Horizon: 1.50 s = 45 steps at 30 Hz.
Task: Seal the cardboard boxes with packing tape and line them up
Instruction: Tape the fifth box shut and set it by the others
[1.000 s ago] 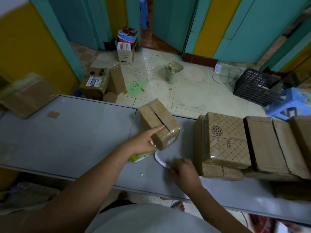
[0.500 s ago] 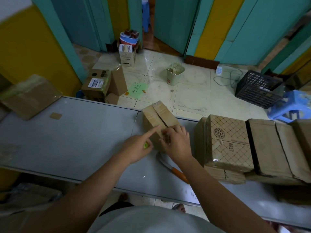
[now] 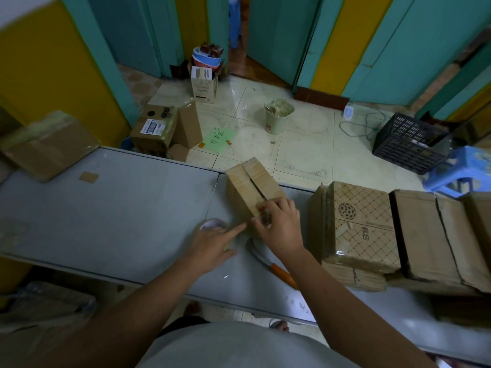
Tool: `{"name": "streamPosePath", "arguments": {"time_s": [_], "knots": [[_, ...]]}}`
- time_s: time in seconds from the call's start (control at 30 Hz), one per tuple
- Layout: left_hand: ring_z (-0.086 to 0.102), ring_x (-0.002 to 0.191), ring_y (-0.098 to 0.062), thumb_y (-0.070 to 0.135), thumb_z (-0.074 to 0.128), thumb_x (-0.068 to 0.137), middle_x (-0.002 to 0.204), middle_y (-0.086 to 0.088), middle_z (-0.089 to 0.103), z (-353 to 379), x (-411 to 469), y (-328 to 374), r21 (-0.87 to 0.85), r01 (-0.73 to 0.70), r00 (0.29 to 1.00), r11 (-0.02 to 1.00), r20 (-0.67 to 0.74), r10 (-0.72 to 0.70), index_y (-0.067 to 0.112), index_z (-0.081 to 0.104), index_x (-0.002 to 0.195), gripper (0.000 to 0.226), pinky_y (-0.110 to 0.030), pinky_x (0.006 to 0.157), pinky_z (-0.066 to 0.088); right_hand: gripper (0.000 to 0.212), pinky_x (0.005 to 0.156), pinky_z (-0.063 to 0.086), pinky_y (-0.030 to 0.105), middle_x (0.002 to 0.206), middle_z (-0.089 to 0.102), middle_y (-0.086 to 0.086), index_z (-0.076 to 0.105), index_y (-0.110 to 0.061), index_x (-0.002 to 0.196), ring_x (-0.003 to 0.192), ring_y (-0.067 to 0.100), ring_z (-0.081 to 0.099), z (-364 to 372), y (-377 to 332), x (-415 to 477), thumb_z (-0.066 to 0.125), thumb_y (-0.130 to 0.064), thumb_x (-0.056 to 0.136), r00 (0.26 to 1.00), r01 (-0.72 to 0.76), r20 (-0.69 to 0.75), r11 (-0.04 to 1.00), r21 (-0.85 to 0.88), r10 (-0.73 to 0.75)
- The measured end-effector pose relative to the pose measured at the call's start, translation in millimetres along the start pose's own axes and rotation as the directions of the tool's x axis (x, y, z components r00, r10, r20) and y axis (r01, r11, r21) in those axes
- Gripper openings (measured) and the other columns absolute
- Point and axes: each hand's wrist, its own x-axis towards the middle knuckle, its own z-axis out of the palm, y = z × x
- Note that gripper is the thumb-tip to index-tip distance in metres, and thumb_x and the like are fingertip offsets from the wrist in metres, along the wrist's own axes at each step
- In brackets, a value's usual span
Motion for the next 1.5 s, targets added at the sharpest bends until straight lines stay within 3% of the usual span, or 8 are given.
{"name": "streamPosePath", "arguments": {"time_s": [0.13, 0.33, 0.5, 0.7, 0.87, 1.07, 1.27, 1.5], "knots": [[0.041, 0.149, -0.007, 0.051, 0.070, 0.097, 0.169, 0.038, 0.009, 6.7, -8.9, -1.8, -0.208, 0.060, 0.995, 0.976, 0.087, -0.043, 0.055, 0.019, 0.163, 0.085, -0.040, 0.114, 0.034, 0.038, 0.097, 0.041, 0.041, 0.120, 0.058, -0.003, 0.070, -0.028, 0.121, 0.120, 0.022, 0.045, 2.0, 0.4, -0.2, 0.073, -0.048, 0.089, 1.000, 0.002, -0.001, 1.000, -0.018, -0.002], [0.027, 0.155, 0.000, 0.028, 0.064, 0.103, 0.168, 0.040, 0.011, -3.7, -8.3, -7.2, -0.316, 0.077, 0.992, 0.946, 0.123, -0.040, 0.060, 0.021, 0.161, 0.079, -0.051, 0.127, 0.027, 0.037, 0.095, 0.042, 0.043, 0.118, 0.060, 0.000, 0.070, -0.026, 0.120, 0.118, 0.025, 0.048, 12.8, 0.3, -2.6, 0.071, -0.045, 0.089, 0.999, 0.001, -0.043, 0.994, -0.109, -0.006], [0.044, 0.144, -0.011, 0.028, 0.063, 0.104, 0.168, 0.039, 0.010, -4.1, -6.0, -5.6, -0.281, 0.034, 0.998, 0.959, 0.056, -0.019, 0.061, 0.023, 0.159, 0.075, -0.035, 0.115, 0.036, 0.034, 0.099, 0.043, 0.046, 0.124, 0.058, 0.003, 0.065, -0.026, 0.120, 0.121, 0.028, 0.049, 22.8, -0.8, -5.9, 0.072, -0.038, 0.089, 0.998, 0.016, -0.062, 0.986, -0.168, -0.027], [0.057, 0.121, -0.011, 0.028, 0.064, 0.102, 0.145, 0.017, 0.048, -7.7, -0.3, 1.3, -0.334, 0.050, 0.995, 0.941, -0.061, -0.074, 0.042, 0.048, 0.152, 0.055, -0.038, 0.103, 0.052, 0.039, 0.103, 0.040, 0.045, 0.129, 0.056, 0.002, 0.063, -0.029, 0.125, 0.125, 0.028, 0.048, 19.3, 1.2, -5.8, 0.072, -0.042, 0.090, 0.999, 0.031, -0.039, 0.993, -0.114, -0.036], [0.064, 0.112, 0.006, 0.019, 0.063, 0.106, 0.134, 0.016, 0.063, -24.2, 34.3, 26.4, -0.765, 0.231, 0.908, 0.601, -0.052, -0.415, 0.029, 0.054, 0.149, 0.045, -0.042, 0.103, 0.057, 0.058, 0.123, 0.021, 0.053, 0.132, 0.056, -0.011, 0.063, -0.034, 0.133, 0.131, 0.015, 0.043, 0.0, 10.3, -7.1, 0.055, -0.072, 0.089, 0.995, 0.097, 0.030, 0.993, -0.068, -0.096], [0.063, 0.129, -0.003, 0.008, 0.057, 0.108, 0.140, 0.019, 0.066, -39.5, 65.0, 54.2, -0.946, 0.142, 0.924, 0.292, 0.021, -0.382, 0.032, 0.049, 0.152, 0.051, -0.033, 0.108, 0.051, 0.051, 0.120, 0.026, 0.059, 0.129, 0.065, -0.009, 0.062, -0.026, 0.141, 0.125, 0.014, 0.044, -16.4, 8.1, -4.6, 0.049, -0.053, 0.100, 0.998, 0.013, 0.057, 0.985, 0.173, -0.023], [0.044, 0.149, -0.012, 0.022, 0.069, 0.103, 0.166, 0.007, 0.040, -49.9, 69.9, 36.4, -0.825, 0.152, 0.972, 0.544, 0.026, -0.233, 0.032, 0.067, 0.136, 0.034, -0.026, 0.112, 0.047, 0.030, 0.102, 0.051, 0.039, 0.120, 0.065, -0.005, 0.069, -0.016, 0.131, 0.113, 0.008, 0.050, -16.0, 14.7, -1.2, 0.064, -0.017, 0.101, 1.000, 0.012, -0.001, 0.939, 0.344, -0.012], [0.057, 0.126, -0.002, 0.008, 0.079, 0.093, 0.161, 0.010, 0.037, -51.8, 58.4, 32.9, -0.624, 0.040, 0.993, 0.780, -0.061, -0.099, 0.016, 0.075, 0.129, 0.038, -0.014, 0.104, 0.051, 0.029, 0.105, 0.050, 0.037, 0.130, 0.070, 0.010, 0.077, -0.006, 0.121, 0.121, 0.028, 0.060, -19.9, 30.9, -5.6, 0.072, 0.000, 0.093, 0.976, 0.214, -0.011, 0.956, 0.199, -0.216]]}}
